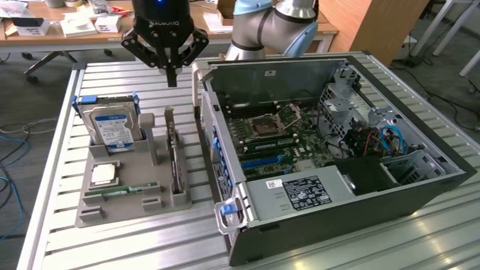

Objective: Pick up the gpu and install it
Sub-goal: 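Reach for the gpu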

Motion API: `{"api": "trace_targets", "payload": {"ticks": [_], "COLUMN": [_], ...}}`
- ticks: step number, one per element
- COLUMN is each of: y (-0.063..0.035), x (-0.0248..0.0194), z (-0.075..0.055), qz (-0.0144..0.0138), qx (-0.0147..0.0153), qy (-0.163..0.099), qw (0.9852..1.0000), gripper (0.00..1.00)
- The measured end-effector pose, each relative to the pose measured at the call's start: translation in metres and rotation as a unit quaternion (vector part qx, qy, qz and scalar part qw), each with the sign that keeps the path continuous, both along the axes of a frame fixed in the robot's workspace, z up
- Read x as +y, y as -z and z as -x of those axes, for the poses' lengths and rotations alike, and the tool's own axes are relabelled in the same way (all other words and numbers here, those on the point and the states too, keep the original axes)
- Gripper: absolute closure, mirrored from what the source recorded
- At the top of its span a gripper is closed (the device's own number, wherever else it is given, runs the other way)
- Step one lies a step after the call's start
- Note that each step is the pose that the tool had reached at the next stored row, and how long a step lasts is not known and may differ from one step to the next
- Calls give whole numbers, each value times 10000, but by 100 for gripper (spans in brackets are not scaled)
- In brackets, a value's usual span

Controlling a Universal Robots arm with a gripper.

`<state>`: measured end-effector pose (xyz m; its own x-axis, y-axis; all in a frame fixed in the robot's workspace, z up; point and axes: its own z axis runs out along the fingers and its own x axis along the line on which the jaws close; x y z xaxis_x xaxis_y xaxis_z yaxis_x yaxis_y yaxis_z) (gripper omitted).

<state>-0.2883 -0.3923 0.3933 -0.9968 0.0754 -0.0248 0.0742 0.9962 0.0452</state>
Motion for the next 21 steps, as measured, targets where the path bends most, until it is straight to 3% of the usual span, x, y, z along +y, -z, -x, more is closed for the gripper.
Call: {"api": "trace_targets", "payload": {"ticks": [21], "y": [0], "x": [-28], "z": [66], "qz": [0], "qx": [0], "qy": [0], "qw": [10000], "gripper": [89]}}
